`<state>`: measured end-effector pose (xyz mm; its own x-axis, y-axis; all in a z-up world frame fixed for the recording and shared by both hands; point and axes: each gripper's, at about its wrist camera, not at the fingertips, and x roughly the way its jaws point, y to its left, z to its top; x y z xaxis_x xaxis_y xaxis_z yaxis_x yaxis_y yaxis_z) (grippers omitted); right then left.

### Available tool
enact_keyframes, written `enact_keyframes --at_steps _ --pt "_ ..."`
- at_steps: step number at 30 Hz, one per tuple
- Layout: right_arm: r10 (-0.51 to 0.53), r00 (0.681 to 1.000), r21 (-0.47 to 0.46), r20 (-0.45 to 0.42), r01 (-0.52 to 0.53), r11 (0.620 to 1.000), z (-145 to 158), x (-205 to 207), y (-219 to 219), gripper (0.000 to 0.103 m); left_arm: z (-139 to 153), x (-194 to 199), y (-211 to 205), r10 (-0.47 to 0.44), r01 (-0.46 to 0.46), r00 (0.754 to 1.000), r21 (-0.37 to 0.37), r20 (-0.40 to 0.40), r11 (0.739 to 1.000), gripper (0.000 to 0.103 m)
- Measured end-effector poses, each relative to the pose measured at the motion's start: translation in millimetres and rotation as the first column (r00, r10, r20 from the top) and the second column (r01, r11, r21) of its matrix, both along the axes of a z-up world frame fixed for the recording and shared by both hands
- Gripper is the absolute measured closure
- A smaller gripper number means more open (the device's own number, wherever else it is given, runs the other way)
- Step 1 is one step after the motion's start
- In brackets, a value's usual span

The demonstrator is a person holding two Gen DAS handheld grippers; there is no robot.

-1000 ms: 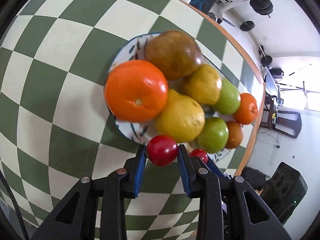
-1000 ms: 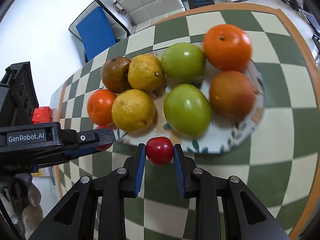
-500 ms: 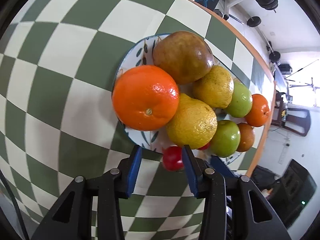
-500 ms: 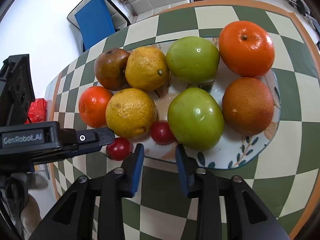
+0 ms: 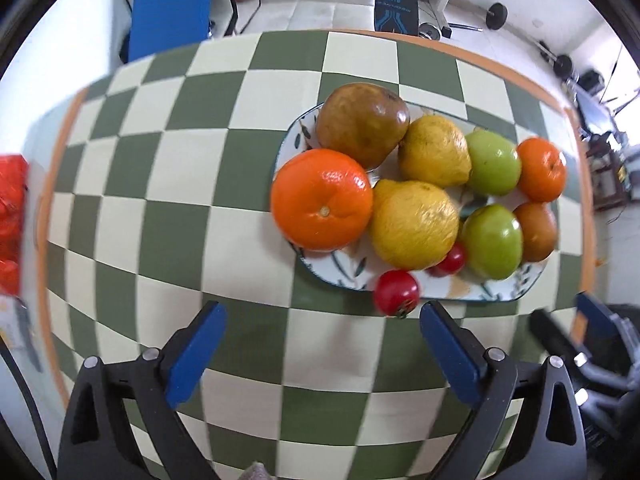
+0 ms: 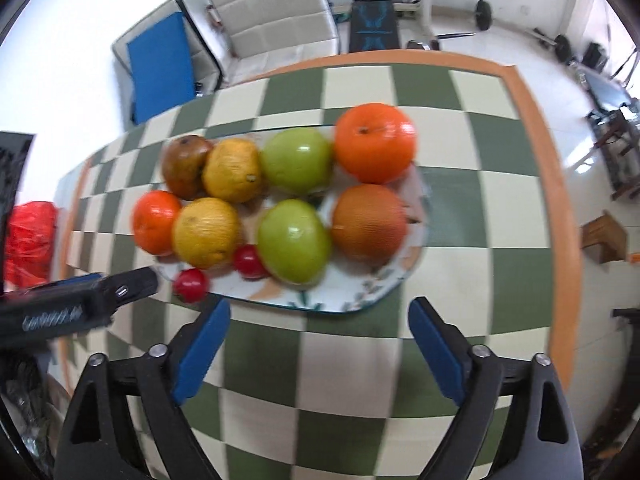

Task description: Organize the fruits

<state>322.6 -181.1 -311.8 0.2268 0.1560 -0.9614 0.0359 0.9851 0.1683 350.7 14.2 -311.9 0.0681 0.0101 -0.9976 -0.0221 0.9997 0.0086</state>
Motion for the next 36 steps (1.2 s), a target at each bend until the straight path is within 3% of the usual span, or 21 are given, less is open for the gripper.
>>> enact_keyframes --at_steps 4,11,28,36 --pt "-0.012 1.0 -0.043 0.02 0.012 0.999 8 -6 -9 0.008 9 -10 -2 -0.007 0.007 0.999 0.009 0.034 1.0 0.004" --pt "-0.03 0.995 -0.075 0.097 0.037 0.996 40 -24 -13 0.008 52 -34 -14 -0.043 0.038 0.987 0.035 0.156 0.999 0.004" --pt "-0.076 0.948 -0.073 0.309 0.103 0.992 186 -145 -17 0.008 180 -131 -12 -0.071 0.073 0.929 0.009 0.363 0.997 0.004" --pt "-0.073 0.915 -0.061 0.397 0.106 0.993 254 -214 -8 0.008 240 -188 -7 -0.094 0.09 0.88 0.031 0.465 0.995 0.004"
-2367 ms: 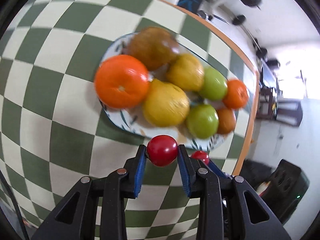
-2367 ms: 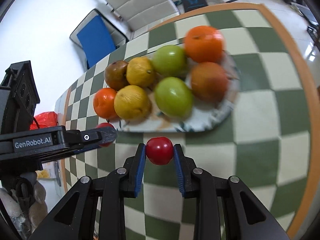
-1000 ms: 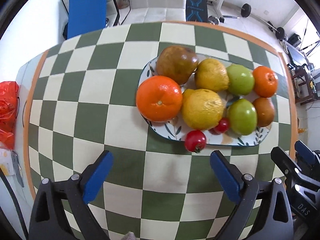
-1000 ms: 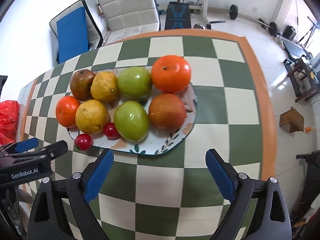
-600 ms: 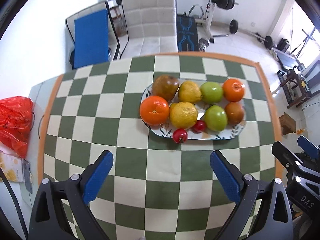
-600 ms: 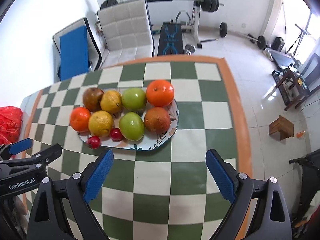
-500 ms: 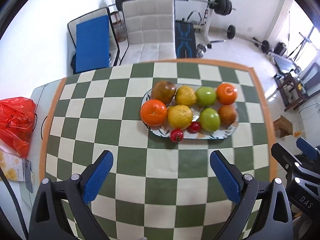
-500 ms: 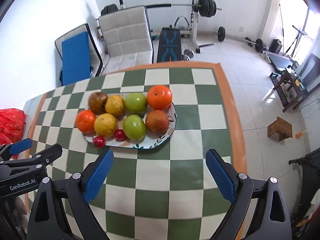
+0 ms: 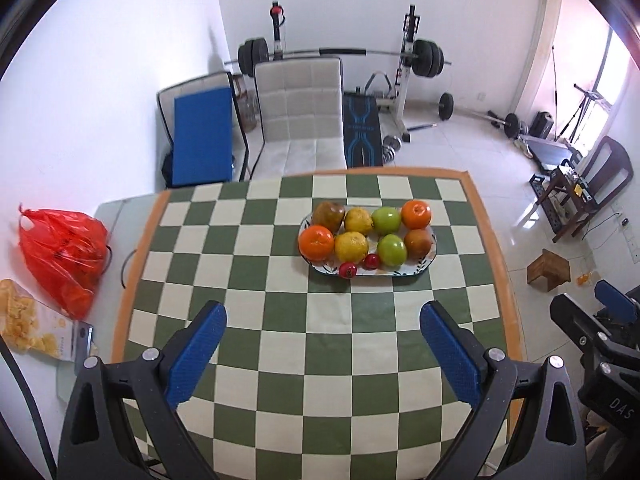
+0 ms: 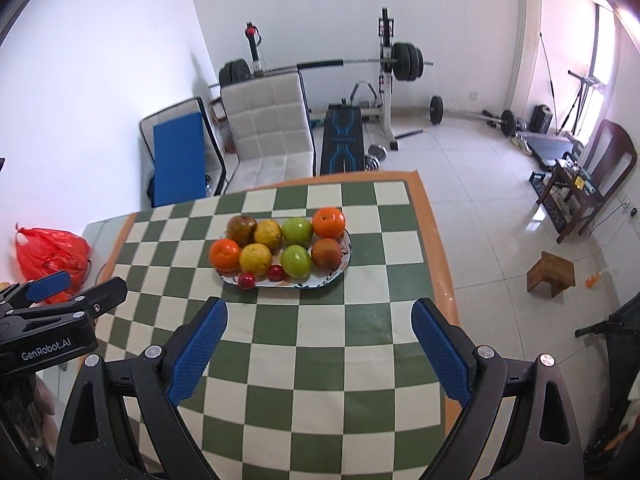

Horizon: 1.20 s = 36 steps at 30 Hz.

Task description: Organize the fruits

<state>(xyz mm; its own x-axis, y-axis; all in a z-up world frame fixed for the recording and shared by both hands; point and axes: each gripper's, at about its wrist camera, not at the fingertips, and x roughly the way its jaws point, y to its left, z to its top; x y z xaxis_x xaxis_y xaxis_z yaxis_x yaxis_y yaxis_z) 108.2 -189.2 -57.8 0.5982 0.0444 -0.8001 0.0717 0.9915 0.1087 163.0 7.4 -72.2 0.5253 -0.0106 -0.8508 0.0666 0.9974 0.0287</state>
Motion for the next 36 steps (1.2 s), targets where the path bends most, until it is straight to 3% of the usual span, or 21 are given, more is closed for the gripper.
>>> enact_keyframes --at_steps 9,16,26,36 --pt "-0.003 0.996 0.006 0.085 0.002 1.0 64 -61 8 0.007 41 -46 2 -0.018 0.02 0.999 -0.042 0.042 0.999 0.004" --pt "0.012 0.993 0.0 0.12 -0.012 1.0 93 -85 15 0.007 59 -67 1 -0.023 0.027 0.997 -0.053 0.076 0.998 0.004" --pt "0.019 0.994 0.023 0.108 -0.022 1.0 95 -90 17 0.007 62 -70 2 -0.011 0.015 0.996 -0.048 0.084 0.999 0.004" --pt "0.001 0.993 -0.021 0.116 0.001 1.0 65 -46 6 0.004 36 -30 -7 0.006 -0.004 0.995 -0.024 0.095 1.0 0.0"
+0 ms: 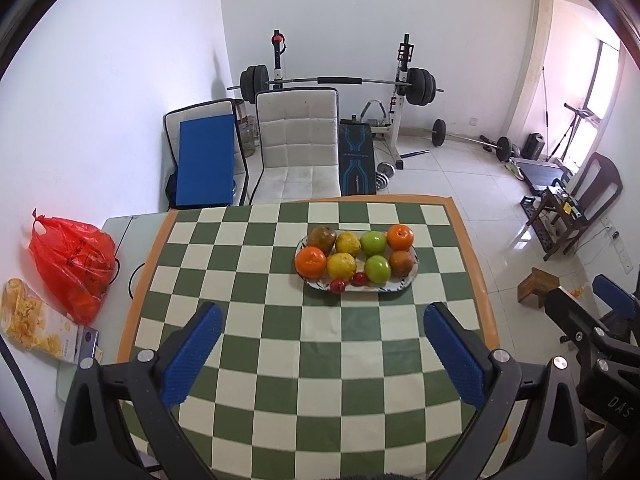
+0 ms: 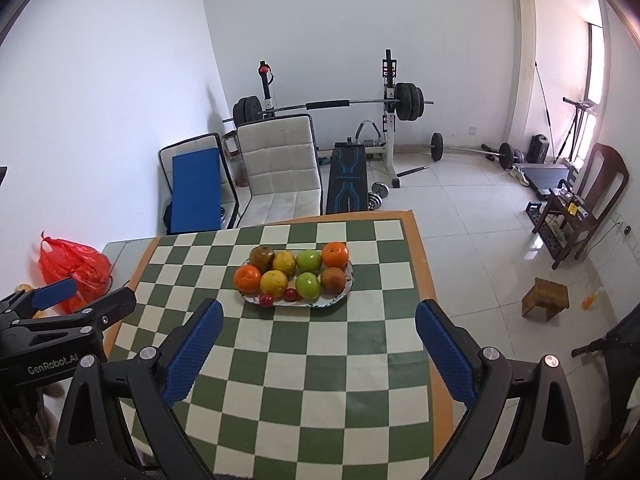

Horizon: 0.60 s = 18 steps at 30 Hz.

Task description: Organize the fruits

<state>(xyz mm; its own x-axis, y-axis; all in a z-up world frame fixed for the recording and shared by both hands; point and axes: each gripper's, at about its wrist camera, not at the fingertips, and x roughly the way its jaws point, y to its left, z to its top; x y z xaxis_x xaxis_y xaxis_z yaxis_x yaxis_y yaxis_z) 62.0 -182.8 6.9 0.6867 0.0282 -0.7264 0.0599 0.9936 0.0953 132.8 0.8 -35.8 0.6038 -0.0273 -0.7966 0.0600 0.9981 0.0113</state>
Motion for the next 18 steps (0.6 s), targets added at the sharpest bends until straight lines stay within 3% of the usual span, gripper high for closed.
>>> enact_keyframes --at_steps 12,18 --pt "-0.018 0.996 -0.008 -0.088 0.017 1.0 -74 77 -14 0.004 -60 54 -4 0.035 -0.033 0.998 0.032 -0.058 0.999 0.0" --pt "-0.016 0.993 -0.018 -0.121 0.014 1.0 -96 90 -18 0.004 -71 62 -5 0.04 -0.037 0.997 0.044 -0.073 0.998 0.0"
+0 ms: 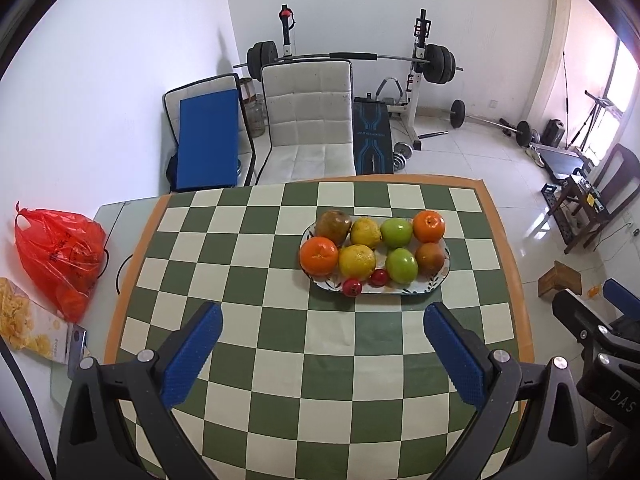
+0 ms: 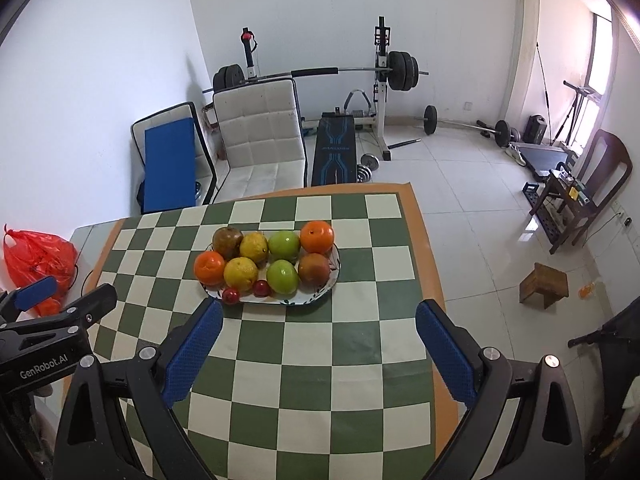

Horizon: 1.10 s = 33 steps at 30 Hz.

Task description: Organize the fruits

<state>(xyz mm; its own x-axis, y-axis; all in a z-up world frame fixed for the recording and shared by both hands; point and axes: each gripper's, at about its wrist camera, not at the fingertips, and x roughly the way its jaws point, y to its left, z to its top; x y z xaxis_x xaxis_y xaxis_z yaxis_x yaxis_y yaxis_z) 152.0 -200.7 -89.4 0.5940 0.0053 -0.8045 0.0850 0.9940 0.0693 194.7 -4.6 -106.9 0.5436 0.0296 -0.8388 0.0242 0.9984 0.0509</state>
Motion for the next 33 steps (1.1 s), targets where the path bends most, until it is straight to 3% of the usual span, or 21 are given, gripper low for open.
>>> enact_keyframes --at_steps 33 --pt "0.01 1.0 -0.02 0.013 -0.01 1.0 2.4 3.7 -1.0 0.004 -1.8 3.8 -3.4 -0.008 0.008 1.0 -0.01 -0.001 1.0 0.0"
